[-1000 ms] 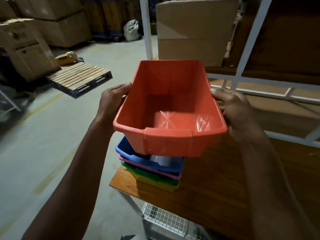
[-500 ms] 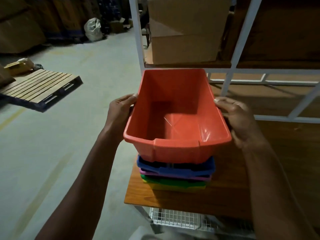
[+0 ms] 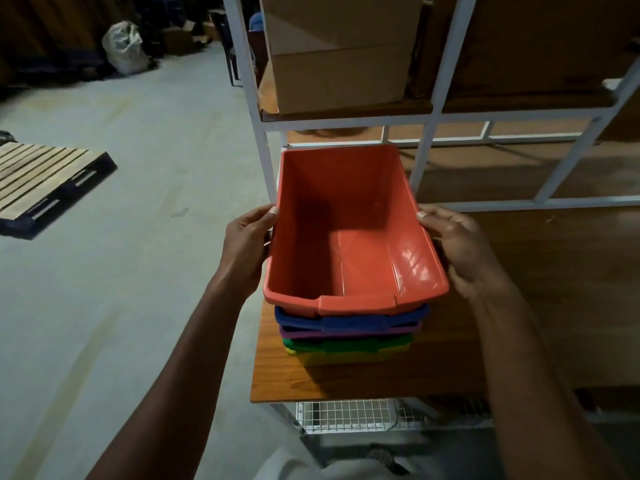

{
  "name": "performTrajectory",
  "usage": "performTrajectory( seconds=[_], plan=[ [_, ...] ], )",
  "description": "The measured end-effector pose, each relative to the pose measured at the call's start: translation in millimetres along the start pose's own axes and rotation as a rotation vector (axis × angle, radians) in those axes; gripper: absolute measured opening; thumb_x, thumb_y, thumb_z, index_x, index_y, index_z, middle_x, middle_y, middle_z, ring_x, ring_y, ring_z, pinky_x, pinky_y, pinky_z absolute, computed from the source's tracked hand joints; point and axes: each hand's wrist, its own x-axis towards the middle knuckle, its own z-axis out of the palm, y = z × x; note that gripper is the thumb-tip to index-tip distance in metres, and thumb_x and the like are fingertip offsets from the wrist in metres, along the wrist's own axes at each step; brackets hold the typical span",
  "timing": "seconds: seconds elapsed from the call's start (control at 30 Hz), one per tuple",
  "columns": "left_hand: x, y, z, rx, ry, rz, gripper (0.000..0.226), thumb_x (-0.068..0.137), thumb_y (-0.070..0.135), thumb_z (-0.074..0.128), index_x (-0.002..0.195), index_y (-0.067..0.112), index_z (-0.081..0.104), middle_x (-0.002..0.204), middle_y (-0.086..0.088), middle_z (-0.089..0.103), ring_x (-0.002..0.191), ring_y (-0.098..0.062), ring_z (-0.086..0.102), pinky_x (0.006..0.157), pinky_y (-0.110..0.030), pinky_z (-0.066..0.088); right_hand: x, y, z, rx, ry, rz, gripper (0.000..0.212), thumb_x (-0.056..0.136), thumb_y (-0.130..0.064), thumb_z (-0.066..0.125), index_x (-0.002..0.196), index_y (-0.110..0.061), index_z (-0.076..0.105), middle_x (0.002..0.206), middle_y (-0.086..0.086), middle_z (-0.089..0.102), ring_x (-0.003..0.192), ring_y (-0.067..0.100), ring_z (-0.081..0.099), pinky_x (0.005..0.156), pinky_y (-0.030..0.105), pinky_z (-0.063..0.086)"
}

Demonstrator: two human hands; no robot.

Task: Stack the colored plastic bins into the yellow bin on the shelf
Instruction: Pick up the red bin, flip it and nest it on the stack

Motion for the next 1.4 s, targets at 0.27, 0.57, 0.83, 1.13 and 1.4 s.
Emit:
performTrajectory(
  seconds=[0.27,0.57,0.83,1.13,1.4],
  plan=[
    [2,-25,1,0.011,0.041,-0.031,0.032,0.107,0.026,0.056,0.132,0.015,0.072,0.120,-0.010,0.077,0.115,-0.034,0.072,0.096,-0.050,0.061,7,21,0,-0.054,-0.033,0.065,0.024,0.105,-0.021,0.056,0.118,-0.021,0.076,0.107,0.008,0.080,0.094,0.025,0.074,0.082,0.040,0.059],
    [5,-35,2,0.050,0.079,-0.058,0.031,0.106,0.026,0.057,0.131,0.015,0.072,0.119,-0.009,0.078,0.114,-0.032,0.072,0.102,-0.054,0.057,11,33,-1,-0.080,-0.060,0.104,0.027,0.107,-0.024,0.054,0.126,-0.022,0.073,0.110,0.006,0.078,0.098,0.024,0.074,0.075,0.035,0.055],
    [6,-34,2,0.080,0.070,-0.057,0.030,0.107,0.026,0.055,0.131,0.017,0.071,0.121,-0.004,0.077,0.114,-0.025,0.071,0.099,-0.044,0.059,13,36,0,-0.093,-0.049,0.093,0.028,0.106,-0.025,0.055,0.129,-0.022,0.071,0.112,0.005,0.078,0.098,0.021,0.074,0.074,0.034,0.055],
    [7,-32,0,0.106,0.055,-0.058,0.031,0.106,0.026,0.057,0.130,0.015,0.072,0.119,-0.007,0.077,0.110,-0.027,0.073,0.095,-0.045,0.062,7,29,3,-0.124,-0.040,0.075,0.024,0.105,-0.027,0.058,0.125,-0.023,0.072,0.110,0.003,0.078,0.096,0.019,0.076,0.072,0.031,0.056],
    [6,-20,0,0.103,0.038,-0.027,0.029,0.106,0.025,0.057,0.128,0.014,0.074,0.116,-0.008,0.078,0.109,-0.030,0.074,0.096,-0.047,0.061,1,14,5,-0.147,-0.007,-0.003,0.016,0.098,-0.016,0.069,0.103,-0.031,0.070,0.108,-0.001,0.073,0.099,0.020,0.073,0.083,0.038,0.061]
  ],
)
